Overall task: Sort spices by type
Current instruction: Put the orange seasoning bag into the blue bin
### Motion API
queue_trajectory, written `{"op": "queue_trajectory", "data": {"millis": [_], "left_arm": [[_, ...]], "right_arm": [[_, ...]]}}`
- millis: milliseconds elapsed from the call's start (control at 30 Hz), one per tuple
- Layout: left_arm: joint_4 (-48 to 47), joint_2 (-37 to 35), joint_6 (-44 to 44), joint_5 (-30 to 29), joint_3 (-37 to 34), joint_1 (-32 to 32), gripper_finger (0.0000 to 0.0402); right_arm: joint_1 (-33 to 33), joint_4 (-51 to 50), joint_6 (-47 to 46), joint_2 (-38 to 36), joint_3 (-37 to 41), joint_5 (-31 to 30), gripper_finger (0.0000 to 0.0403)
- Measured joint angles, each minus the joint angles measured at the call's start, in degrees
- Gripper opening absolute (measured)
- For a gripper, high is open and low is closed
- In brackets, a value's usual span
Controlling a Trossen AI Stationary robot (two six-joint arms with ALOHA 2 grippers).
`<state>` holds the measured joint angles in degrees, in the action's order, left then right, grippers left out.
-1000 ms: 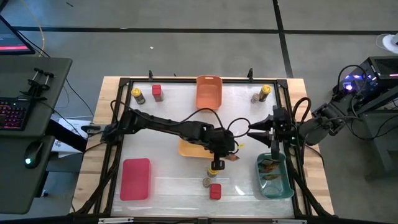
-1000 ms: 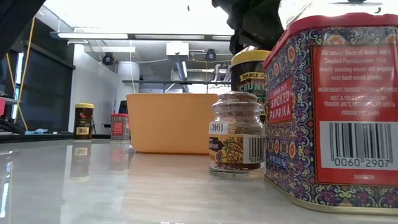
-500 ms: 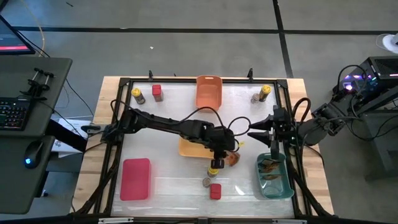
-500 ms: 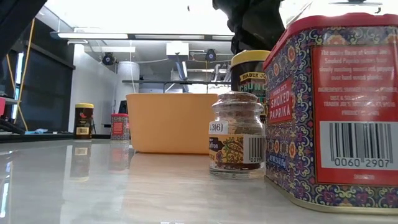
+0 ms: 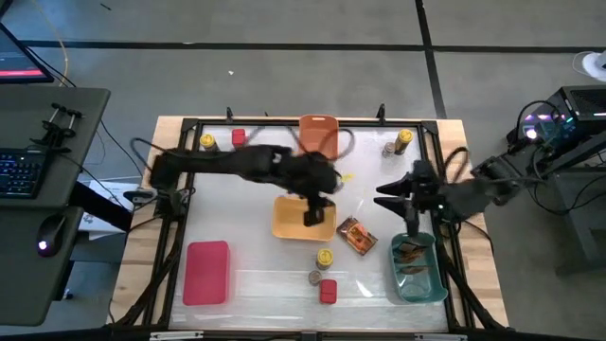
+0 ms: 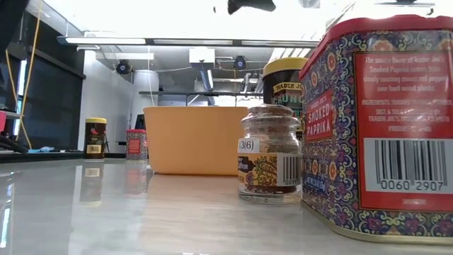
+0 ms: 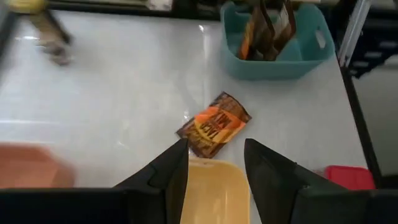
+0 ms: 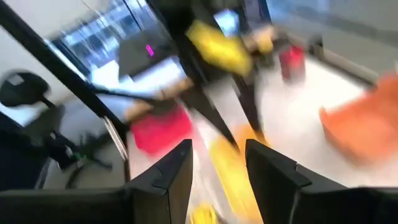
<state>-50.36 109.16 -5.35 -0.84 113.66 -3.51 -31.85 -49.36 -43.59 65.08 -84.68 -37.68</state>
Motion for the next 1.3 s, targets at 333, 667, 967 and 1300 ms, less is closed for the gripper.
{"op": "queue_trajectory", "data": {"millis": [333,667,967,1300], "left_arm": [[29.6,-25.7,-17.1,-6.5,-36.1,-6.4,0.0145],[42.9,-37.0,-35.6,-18.0,-55.9,-16.3,0.0145],[43.1,-37.3,-35.9,-21.3,-56.4,-18.6,0.0145],[43.9,-37.3,-34.6,-18.3,-56.4,-18.6,0.0145]], "right_arm": [[18.8,-21.7,-7.8,12.1,1.3,25.4,0.0142],[32.2,-0.6,0.1,17.9,27.2,51.9,0.0142],[31.2,12.0,-9.7,22.4,33.7,45.0,0.0142],[29.9,10.4,-11.6,32.2,30.8,41.3,0.0142]]}}
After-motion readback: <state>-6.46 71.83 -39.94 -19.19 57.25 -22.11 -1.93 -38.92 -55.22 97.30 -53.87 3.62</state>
